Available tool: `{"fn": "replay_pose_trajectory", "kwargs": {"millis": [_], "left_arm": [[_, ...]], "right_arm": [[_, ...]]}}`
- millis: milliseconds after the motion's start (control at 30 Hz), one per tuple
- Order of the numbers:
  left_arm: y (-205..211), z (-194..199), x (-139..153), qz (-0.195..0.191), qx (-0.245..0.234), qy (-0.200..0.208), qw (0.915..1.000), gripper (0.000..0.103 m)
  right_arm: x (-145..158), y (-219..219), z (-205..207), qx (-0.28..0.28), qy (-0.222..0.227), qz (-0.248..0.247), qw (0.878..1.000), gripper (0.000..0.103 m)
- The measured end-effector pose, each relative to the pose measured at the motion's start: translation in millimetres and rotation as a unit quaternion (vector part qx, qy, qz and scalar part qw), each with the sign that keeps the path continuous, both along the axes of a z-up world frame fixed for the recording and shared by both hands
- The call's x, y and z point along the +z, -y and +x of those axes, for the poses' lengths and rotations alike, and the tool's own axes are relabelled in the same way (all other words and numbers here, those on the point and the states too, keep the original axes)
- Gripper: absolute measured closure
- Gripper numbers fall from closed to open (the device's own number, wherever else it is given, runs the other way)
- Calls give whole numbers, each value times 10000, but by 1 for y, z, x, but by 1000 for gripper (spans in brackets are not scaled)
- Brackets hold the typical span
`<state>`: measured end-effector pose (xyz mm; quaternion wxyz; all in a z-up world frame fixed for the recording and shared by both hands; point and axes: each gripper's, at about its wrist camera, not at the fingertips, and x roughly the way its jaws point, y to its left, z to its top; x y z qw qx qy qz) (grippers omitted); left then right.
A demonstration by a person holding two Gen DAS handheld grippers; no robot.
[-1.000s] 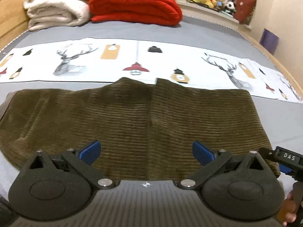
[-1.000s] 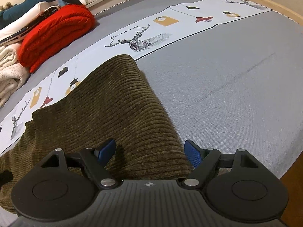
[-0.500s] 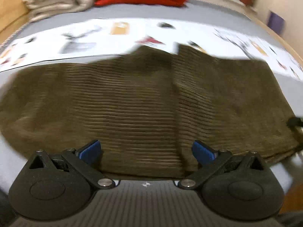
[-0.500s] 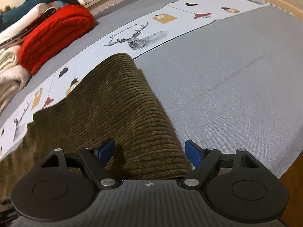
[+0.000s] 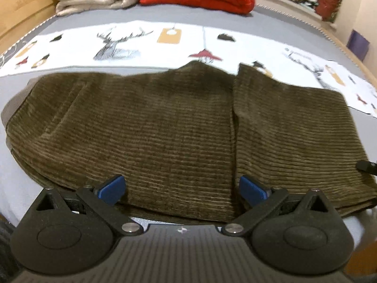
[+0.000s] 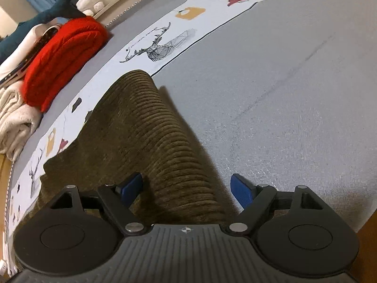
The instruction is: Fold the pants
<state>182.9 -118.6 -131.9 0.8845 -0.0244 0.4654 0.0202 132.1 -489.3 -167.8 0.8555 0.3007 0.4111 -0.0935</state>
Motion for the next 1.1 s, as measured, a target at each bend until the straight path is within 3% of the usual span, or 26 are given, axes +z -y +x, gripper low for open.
{"fn": "replay_pose_trajectory", "kwargs": {"millis": [67,167,333,567,667,833,900,1000,1100], "left_arm": [[-3,2,-6,-36,60,-54,10000,0],[-5,0,-7,-15,13,-27,10000,0],[-3,-6,-3,-52,122,-53,9999,0],[-10,-11,-1,-688,909,-364,9928,0],[-13,-14,-4,-1007,1334,-502,9847,0],[-24,-41,-6,-1846,2036,-560,9599,0],[-26,-50,-5,-2038,2146,-497,9539,0],[-25,-49,1,-1953,2005,-385,9593,0],[-32,-47,14,-1774,1998,38,9636,0]], "right_arm": [[0,-1,-2,111,43,-88,9999,19],[3,12,-10,-150,169,44,9997,19],[-2,35,-22,-486,313,778,9953,19],[-7,27,-19,-43,286,1357,9903,19],[-6,20,-17,48,268,1258,9917,17],[-5,14,-16,90,267,1154,9929,16],[-5,15,-17,50,255,1211,9923,17],[-5,17,-17,17,252,1293,9913,17],[-7,21,-19,-112,271,1461,9888,17]]}}
